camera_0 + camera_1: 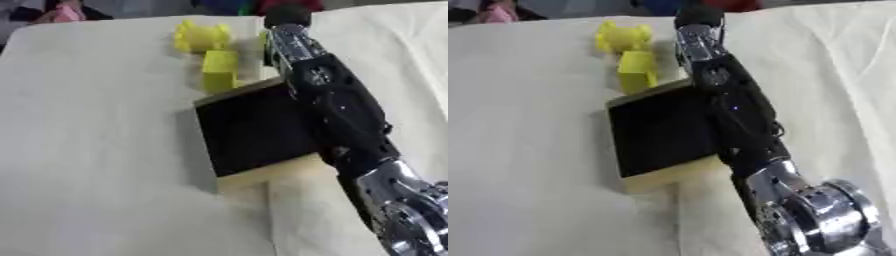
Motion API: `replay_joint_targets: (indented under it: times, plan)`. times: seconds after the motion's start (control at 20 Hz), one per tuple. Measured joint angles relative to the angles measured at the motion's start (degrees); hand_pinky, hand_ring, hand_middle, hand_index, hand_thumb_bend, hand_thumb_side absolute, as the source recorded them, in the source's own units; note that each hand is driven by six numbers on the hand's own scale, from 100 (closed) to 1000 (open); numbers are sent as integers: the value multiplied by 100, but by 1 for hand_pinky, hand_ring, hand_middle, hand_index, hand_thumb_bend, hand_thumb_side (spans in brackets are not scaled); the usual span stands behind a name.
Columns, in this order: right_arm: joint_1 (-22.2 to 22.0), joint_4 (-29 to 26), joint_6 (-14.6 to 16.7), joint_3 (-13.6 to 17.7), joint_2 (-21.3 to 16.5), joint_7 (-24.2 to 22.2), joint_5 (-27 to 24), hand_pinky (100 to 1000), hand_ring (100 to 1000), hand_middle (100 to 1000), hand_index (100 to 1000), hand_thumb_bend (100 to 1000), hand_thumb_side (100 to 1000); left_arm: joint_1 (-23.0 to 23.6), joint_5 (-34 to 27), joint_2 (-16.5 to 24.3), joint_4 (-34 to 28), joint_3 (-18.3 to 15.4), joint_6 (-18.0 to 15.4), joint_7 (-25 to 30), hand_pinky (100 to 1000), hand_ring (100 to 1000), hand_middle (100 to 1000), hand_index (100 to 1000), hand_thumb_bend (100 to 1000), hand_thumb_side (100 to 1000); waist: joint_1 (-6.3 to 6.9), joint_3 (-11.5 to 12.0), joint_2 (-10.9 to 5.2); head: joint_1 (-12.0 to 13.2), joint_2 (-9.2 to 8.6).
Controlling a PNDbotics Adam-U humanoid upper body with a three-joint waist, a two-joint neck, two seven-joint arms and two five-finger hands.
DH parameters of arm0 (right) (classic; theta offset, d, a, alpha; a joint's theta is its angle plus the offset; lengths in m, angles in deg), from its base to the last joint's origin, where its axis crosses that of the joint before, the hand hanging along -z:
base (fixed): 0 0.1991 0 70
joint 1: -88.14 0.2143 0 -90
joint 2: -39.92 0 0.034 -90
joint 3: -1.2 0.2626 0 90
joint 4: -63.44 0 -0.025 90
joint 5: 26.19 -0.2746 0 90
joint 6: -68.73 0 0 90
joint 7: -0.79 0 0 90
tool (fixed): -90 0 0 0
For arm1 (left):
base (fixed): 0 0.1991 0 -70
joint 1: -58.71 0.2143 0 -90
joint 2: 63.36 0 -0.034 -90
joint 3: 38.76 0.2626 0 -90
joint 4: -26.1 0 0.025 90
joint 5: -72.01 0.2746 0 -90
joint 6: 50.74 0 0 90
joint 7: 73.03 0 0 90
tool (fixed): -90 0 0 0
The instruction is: Pick up objects on the table and place them in the box.
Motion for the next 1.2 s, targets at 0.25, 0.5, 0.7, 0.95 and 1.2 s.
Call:
replay_joint_targets:
  times: [0.25,0.5,0.7,0.95,1.2]
  plan:
    - [-62,-147,24,-3,10,338,-387,388,428,156,317,100,100,1,2,0,0,0,0,0,706,718,748,945,100,643,0,-11,0,1,1]
    - [-81,-399,135,-39,9,484,-674,381,417,140,301,100,100,4,3,0,0,0,4,5,706,718,749,945,100,642,0,-24,-2,13,2]
    - [-81,-633,207,-58,-11,504,-746,378,412,130,292,100,100,4,4,0,0,0,9,13,707,719,749,945,100,640,-2,-34,-14,21,5]
    - [-76,-965,335,-77,-23,418,-830,374,404,118,280,100,100,5,5,0,0,0,9,17,707,720,750,946,104,637,-28,-50,-68,38,15]
    - [-58,-1262,528,-165,-129,297,-1022,371,401,116,279,100,100,7,7,0,0,-1,7,19,708,720,750,946,106,635,-40,-57,-110,51,55]
